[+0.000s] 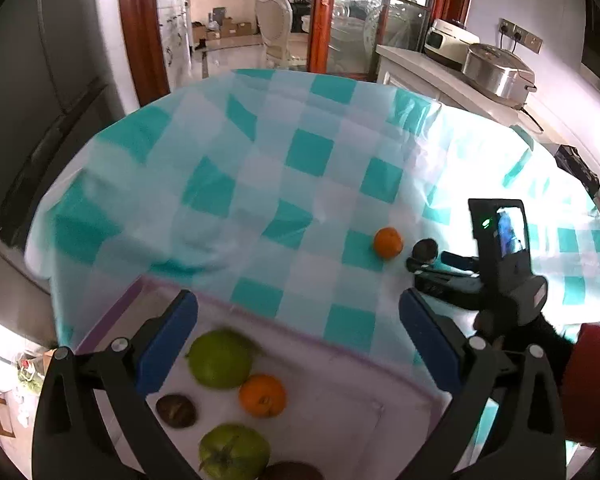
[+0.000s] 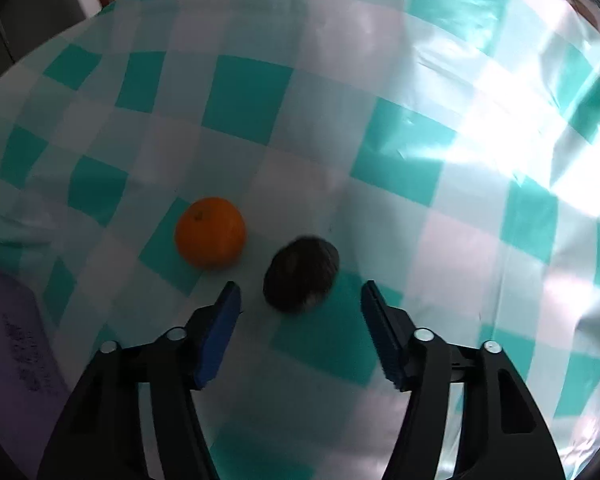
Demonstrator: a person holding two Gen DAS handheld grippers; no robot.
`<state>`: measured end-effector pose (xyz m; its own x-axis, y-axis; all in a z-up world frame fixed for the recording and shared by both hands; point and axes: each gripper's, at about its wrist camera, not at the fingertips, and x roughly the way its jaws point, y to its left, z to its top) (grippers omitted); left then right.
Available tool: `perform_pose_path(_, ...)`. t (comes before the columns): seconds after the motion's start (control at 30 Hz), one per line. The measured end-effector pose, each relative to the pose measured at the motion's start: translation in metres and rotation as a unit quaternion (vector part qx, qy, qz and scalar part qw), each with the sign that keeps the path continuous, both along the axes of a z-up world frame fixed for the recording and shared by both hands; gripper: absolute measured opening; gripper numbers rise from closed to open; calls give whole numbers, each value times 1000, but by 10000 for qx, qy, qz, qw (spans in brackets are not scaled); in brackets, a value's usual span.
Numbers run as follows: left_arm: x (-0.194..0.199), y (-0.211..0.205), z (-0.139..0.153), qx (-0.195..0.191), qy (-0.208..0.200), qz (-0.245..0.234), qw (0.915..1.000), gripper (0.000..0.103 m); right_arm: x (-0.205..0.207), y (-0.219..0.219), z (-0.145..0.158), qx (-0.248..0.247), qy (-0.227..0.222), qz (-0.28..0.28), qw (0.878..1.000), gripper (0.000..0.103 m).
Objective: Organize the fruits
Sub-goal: 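Grasp the last dark plum with the right gripper while the left grasps the mandarin, then carry the dark plum and mandarin into the box and release both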
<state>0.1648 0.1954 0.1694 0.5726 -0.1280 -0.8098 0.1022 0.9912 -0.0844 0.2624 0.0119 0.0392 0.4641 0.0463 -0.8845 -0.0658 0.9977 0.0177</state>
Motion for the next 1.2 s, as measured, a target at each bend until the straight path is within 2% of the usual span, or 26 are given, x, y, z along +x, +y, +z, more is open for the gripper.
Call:
perform_pose_path(0.03,9,-4,-1,-14,70,-36,10000,101,2,3,-2,-86,-25,88,9999,51)
perform_pose_path(0.1,29,-15,-5,32,292,-68,9995,101,2,6,-3,-228,-103,188,9995,37)
perform_pose_path(0.13,37,-20,-6,1,380,-100,9992,101,2,7,-4,-231,-119,220,9994,35)
perform_pose_path(0.23,71,-40,-12,-96,726,-260,9970,101,-15,-9,3,-136,-228,148,9995,34)
perform_pose_path(0.33,111,-67,-28,-13,1182,-533,9916,101,-36,-34,14,197,-295,-324,9988,34)
perform_pose_path(0.4,135,-89,-47,62,1464,-746,9864,101,-50,-46,19,295,-327,-514,9977,34)
perform_pose_path(0.5,158,-122,-87,211,2114,-1223,9695,99,-75,-61,20,371,-278,-670,9967,34)
perform_pose_path(0.53,160,-130,-98,321,2214,-1302,9659,98,-85,-65,20,391,-245,-716,9964,34)
perform_pose_path(0.6,165,-142,-118,594,2365,-1403,9596,92,-99,-73,17,415,-184,-789,9958,35)
perform_pose_path(0.67,168,-146,-132,689,2425,-1378,9578,88,-112,-82,12,436,-148,-871,9951,35)
perform_pose_path(0.73,174,-146,-145,672,2570,-1299,9553,73,-123,-88,10,467,-125,-966,9941,35)
perform_pose_path(0.77,175,-146,-149,601,2609,-1268,9551,56,-126,-90,10,479,-128,-991,9938,35)
perform_pose_path(0.8,176,-145,-153,514,2646,-1252,9548,52,-130,-92,11,497,-136,-1018,9935,35)
perform_pose_path(0.87,175,-146,-152,506,2477,-1263,9592,49,-138,-95,13,530,-154,-1028,9932,35)
perform_pose_path(0.93,174,-148,-151,494,2293,-1339,9628,41,-139,-104,17,531,-178,-999,9934,35)
perform_pose_path(1.03,169,-148,-142,354,2069,-1300,9690,41,-144,-108,28,521,-266,-932,9939,35)
perform_pose_path(1.13,153,-152,-110,171,1686,-1361,9761,41,-162,-118,44,551,-377,-900,9937,35)
perform_pose_path(1.2,135,-160,-91,138,1525,-1389,9784,41,-165,-123,45,590,-391,-930,9931,35)
